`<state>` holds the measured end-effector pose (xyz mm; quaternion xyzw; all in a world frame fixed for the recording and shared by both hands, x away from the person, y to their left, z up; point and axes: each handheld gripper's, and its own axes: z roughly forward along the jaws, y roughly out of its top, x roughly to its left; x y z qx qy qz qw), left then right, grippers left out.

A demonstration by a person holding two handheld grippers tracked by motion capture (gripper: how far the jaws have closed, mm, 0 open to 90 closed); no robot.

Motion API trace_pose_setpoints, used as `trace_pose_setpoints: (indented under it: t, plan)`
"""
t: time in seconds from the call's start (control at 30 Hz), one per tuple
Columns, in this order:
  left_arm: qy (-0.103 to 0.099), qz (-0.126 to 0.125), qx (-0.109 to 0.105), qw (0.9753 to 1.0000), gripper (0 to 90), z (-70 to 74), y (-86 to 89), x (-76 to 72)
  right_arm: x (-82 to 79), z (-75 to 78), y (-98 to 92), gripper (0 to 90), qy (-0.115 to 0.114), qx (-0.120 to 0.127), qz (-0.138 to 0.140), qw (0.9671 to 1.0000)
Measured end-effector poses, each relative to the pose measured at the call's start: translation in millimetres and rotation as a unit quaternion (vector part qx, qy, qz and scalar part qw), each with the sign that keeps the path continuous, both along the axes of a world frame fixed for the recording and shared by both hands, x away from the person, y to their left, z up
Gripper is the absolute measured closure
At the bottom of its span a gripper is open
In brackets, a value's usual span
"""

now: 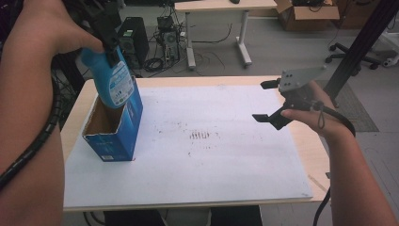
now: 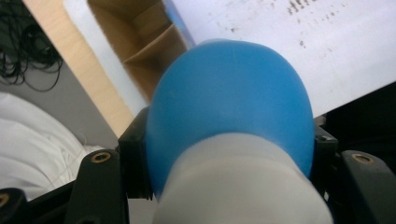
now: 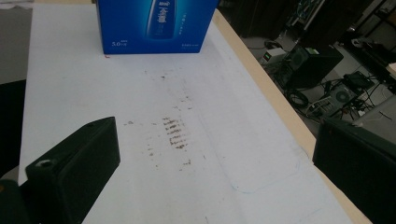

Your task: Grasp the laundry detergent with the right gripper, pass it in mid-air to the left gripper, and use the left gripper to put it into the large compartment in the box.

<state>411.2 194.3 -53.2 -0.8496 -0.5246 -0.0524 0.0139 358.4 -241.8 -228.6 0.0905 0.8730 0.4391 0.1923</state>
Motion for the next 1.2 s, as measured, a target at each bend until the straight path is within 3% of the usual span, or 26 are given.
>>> trace_pose_setpoints:
  t: [0.17,0.3,0.43,0.7,0.93,1.03,1.2]
  plan:
    - [0.001,0.043,-0.002,0.9991,37.9,-0.9,12.4,2.4,-1.2,4.3,4.7,0.7,0.007,-0.029,0.008,0.9995]
    - [-0.005,0.068,-0.012,0.9976,37.9,-1.3,21.8,3.4,-0.4,8.2,7.9,1.0,0.010,-0.054,0.004,0.9985]
    - [-0.001,0.082,-0.018,0.9965,37.9,-4.9,28.5,4.8,0.3,12.8,9.8,1.0,0.010,-0.062,0.006,0.9980]
    - [-0.002,0.138,-0.025,0.9901,37.9,-20.0,46.7,10.9,0.7,18.9,13.0,1.0,0.019,-0.090,0.005,0.9957]
    - [-0.010,0.179,-0.024,0.9836,37.9,-36.9,59.7,14.1,5.8,12.0,12.8,1.8,0.059,-0.144,0.003,0.9878]
    - [-0.013,0.182,-0.028,0.9829,37.9,-42.3,63.3,14.5,7.1,9.1,14.7,1.9,0.074,-0.170,0.002,0.9826]
    - [-0.011,0.189,-0.035,0.9813,38.0,-51.1,67.4,14.6,8.5,3.7,17.0,2.2,0.087,-0.185,0.000,0.9789]
